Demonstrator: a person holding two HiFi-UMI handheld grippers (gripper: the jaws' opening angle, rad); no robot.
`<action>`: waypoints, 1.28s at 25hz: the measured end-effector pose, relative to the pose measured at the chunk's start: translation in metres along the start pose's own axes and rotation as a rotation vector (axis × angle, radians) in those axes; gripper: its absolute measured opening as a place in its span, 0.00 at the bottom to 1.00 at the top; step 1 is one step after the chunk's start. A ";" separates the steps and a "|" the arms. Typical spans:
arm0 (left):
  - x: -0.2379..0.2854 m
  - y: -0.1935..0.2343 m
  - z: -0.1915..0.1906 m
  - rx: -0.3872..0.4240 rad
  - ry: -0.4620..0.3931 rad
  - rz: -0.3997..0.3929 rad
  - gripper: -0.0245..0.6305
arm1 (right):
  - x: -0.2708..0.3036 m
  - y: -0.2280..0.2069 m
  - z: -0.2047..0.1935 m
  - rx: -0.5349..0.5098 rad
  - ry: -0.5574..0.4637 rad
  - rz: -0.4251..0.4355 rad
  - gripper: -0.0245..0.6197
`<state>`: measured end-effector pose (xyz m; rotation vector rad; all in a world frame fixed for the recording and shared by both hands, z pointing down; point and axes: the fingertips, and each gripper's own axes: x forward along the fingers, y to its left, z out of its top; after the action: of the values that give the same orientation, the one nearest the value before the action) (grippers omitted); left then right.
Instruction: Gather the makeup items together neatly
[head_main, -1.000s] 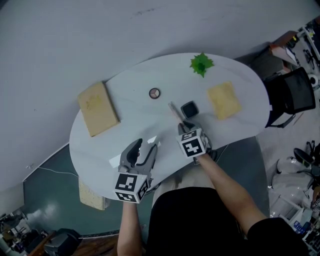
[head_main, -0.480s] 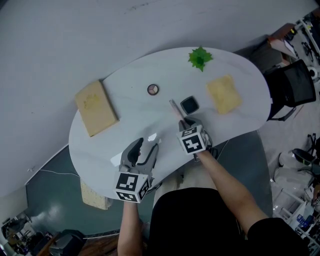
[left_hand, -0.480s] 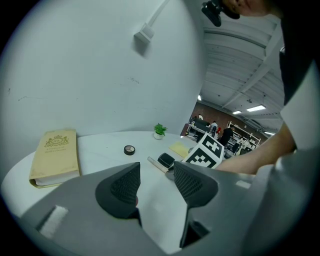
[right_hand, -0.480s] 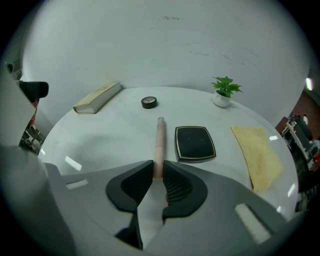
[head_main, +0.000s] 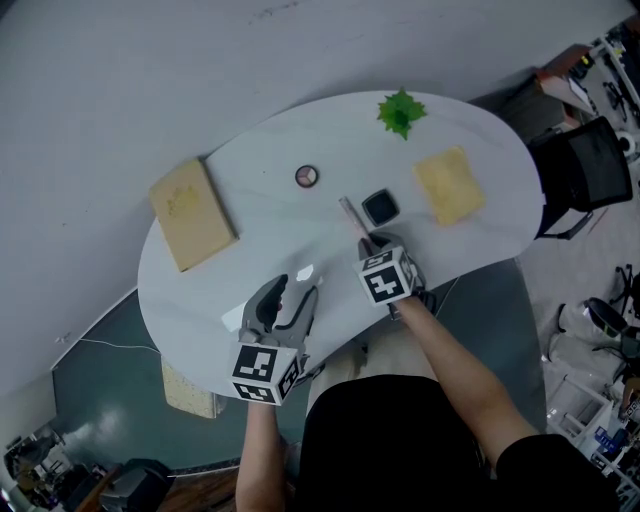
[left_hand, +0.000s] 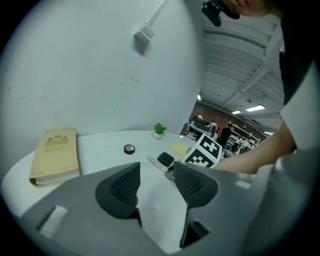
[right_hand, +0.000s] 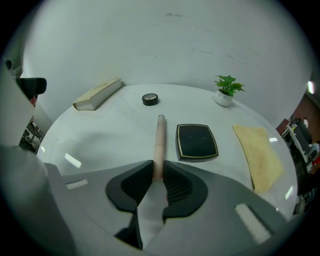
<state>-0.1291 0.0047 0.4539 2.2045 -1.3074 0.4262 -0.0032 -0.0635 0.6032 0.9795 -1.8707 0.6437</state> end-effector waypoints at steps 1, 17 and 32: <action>0.000 0.000 0.000 0.000 0.000 0.000 0.36 | 0.000 0.000 0.000 0.001 0.001 -0.002 0.15; -0.003 0.000 -0.002 0.002 -0.002 0.000 0.36 | 0.001 0.000 0.001 -0.002 -0.006 0.016 0.15; -0.005 0.002 -0.004 -0.003 -0.007 0.006 0.36 | -0.002 0.002 -0.001 0.012 -0.014 0.039 0.27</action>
<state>-0.1328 0.0095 0.4551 2.2022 -1.3175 0.4196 -0.0039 -0.0611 0.6021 0.9602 -1.9042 0.6736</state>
